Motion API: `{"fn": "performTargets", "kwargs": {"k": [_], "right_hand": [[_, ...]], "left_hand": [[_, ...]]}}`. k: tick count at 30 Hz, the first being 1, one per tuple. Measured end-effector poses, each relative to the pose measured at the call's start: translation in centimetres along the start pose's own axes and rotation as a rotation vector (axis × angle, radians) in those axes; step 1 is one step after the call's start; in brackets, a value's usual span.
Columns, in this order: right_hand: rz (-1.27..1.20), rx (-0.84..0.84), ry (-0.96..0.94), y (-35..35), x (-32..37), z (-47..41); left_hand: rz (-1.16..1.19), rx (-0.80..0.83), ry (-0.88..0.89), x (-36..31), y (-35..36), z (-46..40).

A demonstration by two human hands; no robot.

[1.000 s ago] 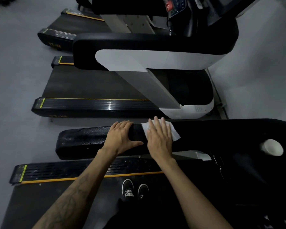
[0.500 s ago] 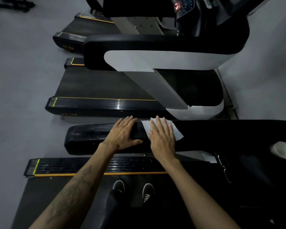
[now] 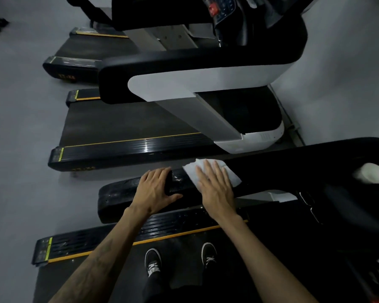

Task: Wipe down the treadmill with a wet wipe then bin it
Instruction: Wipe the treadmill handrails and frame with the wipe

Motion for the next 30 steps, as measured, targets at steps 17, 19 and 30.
{"fn": "performTargets", "kwargs": {"k": [17,19,30], "right_hand": [[0.033,0.07,-0.067,0.0,1.6,0.9],[0.017,0.051,0.026,-0.5,0.6,0.7],[0.044,0.09,-0.136,0.0,1.8,0.1]], "left_hand": [[0.172,-0.091,0.0,0.7,0.3,-0.2],[0.172,-0.094,-0.007,0.7,0.4,-0.3],[0.2,-0.103,0.007,0.6,0.4,-0.3]]}}
Point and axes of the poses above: each hand's wrist, its own z-axis away from the middle knuckle, its own y-axis out of the palm, x = y × z, the point moved 6 cm from there along -z, towards the middle knuckle, and after that the axes turned 14 degrees about -y, right-handed, at the moved point
